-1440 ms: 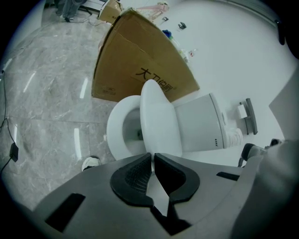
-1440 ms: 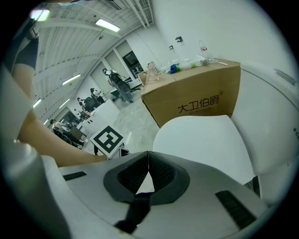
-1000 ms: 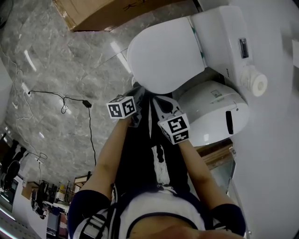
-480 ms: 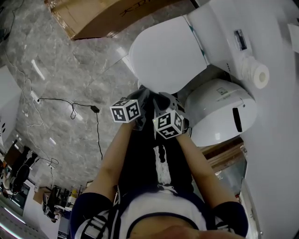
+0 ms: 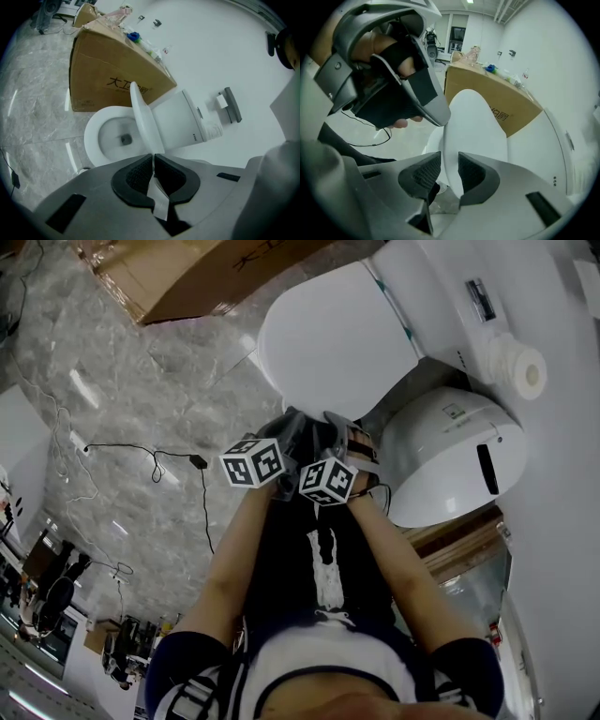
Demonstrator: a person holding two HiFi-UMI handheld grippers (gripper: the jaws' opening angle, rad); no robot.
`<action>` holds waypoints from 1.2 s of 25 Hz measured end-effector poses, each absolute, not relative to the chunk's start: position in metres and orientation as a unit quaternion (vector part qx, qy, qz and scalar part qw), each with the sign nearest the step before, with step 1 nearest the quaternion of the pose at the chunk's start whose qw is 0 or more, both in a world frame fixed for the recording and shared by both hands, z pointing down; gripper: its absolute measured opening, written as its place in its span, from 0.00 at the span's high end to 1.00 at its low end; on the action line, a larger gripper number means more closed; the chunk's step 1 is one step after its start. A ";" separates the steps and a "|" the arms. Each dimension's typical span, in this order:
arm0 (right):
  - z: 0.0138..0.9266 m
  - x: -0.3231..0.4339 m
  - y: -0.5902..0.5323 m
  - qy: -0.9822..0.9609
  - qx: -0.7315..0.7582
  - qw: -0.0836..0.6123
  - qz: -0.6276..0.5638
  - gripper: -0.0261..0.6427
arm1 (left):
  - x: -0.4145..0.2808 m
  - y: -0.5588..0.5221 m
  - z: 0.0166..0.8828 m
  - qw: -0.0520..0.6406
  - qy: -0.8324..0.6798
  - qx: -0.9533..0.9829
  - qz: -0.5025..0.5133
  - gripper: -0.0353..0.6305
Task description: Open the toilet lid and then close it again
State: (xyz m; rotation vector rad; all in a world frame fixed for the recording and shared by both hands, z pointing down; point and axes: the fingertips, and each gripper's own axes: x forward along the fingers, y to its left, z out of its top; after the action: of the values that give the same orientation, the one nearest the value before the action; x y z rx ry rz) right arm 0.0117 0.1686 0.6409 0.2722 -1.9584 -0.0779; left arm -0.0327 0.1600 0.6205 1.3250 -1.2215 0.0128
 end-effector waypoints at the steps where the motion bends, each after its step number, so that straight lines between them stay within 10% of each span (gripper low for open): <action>1: 0.641 0.012 0.167 -0.828 0.119 0.547 -0.037 0.81 | -0.033 0.159 0.620 0.620 -0.531 0.578 0.006 0.91; 30: 0.567 0.052 0.110 -0.866 0.177 0.461 0.074 0.84 | 0.007 0.100 0.545 0.595 -0.484 0.641 -0.008 0.89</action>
State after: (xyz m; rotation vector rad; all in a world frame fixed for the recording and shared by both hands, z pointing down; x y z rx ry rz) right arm 0.0524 0.1096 0.5670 0.4343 -2.1314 0.1825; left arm 0.0074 0.1001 0.5452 1.4896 -1.1253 -0.0185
